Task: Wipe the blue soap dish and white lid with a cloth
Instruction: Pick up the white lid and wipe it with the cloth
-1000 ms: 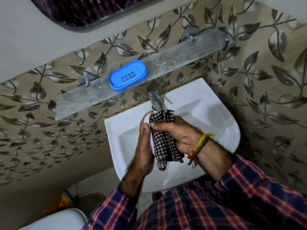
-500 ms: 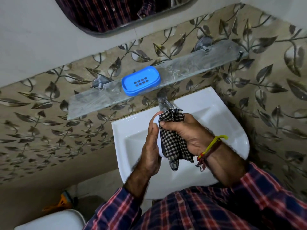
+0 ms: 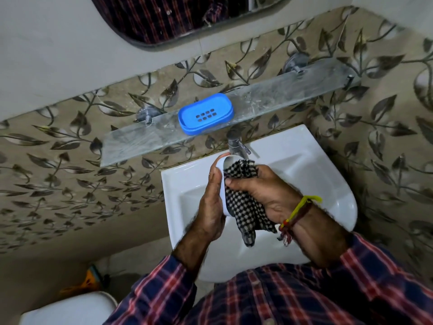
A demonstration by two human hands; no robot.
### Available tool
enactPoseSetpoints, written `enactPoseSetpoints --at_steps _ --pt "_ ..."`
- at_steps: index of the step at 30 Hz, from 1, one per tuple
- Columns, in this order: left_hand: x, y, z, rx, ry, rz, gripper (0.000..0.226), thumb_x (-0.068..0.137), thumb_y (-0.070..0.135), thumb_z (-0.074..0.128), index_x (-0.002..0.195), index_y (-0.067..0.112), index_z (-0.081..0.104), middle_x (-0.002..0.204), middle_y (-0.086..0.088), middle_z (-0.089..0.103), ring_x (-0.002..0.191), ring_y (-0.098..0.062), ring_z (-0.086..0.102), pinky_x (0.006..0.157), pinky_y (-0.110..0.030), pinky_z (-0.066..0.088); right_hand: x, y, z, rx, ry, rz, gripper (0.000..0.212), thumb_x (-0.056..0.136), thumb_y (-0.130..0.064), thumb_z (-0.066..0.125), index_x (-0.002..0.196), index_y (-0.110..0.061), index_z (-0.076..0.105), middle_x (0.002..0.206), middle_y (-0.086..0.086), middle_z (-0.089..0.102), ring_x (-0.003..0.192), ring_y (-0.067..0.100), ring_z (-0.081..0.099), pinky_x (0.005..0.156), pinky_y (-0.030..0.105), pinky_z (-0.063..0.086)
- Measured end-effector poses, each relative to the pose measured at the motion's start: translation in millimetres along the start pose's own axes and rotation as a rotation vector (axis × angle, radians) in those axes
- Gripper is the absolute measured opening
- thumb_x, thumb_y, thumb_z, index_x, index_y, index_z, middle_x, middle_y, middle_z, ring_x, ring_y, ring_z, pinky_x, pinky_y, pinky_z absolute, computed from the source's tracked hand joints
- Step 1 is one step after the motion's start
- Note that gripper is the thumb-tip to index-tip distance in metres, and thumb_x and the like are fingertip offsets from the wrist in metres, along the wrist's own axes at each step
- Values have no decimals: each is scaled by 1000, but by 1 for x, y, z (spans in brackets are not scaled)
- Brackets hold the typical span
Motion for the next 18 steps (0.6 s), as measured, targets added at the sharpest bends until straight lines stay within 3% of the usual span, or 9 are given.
enactPoseSetpoints --at_steps 3,5,7,10,13,15,18 --pt "3 2 -4 18 32 -46 59 103 53 33 148 17 46 141 -19 58 132 -33 55 106 -42 48 -1 1 2 -95 -54 -14 15 86 5 66 101 4 65 77 9 70 69 19 68 64 31 56" --pt "4 -2 -6 86 49 -48 69 101 57 36 152 11 36 145 -22 53 136 -37 50 108 -45 47 -1 2 2 -101 -61 21 20 85 5 66 106 5 64 81 12 71 72 20 69 67 34 58" --pt "3 -5 -5 79 43 -41 63 102 53 33 150 13 40 139 -18 60 130 -32 57 101 -38 52 1 1 -1 -52 -29 20 22 85 5 66 107 5 65 87 16 71 79 26 69 75 41 58" --pt "2 -8 -5 7 9 -55 50 105 49 26 133 29 62 127 -11 69 117 -25 65 91 -35 57 -2 0 -3 -154 -103 2 10 86 5 66 95 1 68 77 9 71 73 21 68 70 35 56" --pt "3 -2 -11 82 28 -64 56 101 57 33 146 27 48 139 -18 61 126 -33 60 96 -46 54 -6 2 -2 -211 -185 27 11 86 7 65 86 -4 68 70 4 70 66 16 68 63 28 55" --pt "3 -2 -10 100 36 -87 68 99 60 34 151 16 41 141 -20 58 129 -35 58 93 -42 57 -7 0 -2 -244 -188 -17 11 87 6 64 87 -4 68 70 2 70 67 14 67 63 27 54" --pt "5 -2 -11 81 46 -67 57 102 54 36 148 23 44 143 -18 57 130 -34 57 102 -46 52 -13 -3 1 -450 -316 -75 15 87 3 66 79 -9 69 68 -3 69 67 7 65 65 20 50"
Point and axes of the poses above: each hand's wrist, its own x-axis towards the middle knuckle, its own z-axis out of the palm, y = z × x, the point moved 3 cm from there along x, towards the middle knuckle
